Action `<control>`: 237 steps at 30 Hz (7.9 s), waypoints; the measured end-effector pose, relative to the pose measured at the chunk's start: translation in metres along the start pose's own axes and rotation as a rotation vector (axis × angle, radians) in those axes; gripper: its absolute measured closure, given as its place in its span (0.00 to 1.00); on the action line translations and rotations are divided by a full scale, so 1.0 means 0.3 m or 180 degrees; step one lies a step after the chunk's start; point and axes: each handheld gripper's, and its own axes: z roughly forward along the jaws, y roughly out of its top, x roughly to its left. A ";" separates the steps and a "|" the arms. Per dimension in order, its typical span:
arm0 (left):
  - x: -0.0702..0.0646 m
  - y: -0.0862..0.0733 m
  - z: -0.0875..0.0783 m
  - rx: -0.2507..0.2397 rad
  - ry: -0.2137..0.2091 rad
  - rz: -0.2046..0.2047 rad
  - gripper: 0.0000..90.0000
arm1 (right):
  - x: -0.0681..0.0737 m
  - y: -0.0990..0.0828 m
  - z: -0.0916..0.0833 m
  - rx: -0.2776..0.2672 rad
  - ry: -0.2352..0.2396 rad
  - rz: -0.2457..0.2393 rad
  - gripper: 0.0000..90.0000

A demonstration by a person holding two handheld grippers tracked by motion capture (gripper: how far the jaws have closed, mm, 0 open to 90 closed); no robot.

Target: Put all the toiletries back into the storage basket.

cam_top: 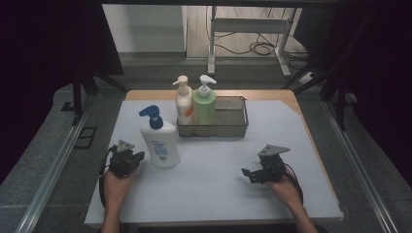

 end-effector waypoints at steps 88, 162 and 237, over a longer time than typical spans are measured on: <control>-0.123 0.015 0.051 0.0026 -0.0734 0.0498 0.99 | 0.029 -0.038 0.042 0.0162 0.0075 -0.0122 0.12; -0.446 -0.005 0.112 0.0346 -0.1118 0.1068 0.99 | 0.029 -0.041 0.040 0.0146 0.0090 -0.0137 0.13; -0.377 -0.092 0.053 0.0252 -0.0577 0.0798 0.15 | 0.156 0.181 -0.021 -0.0498 0.0658 -0.0399 0.00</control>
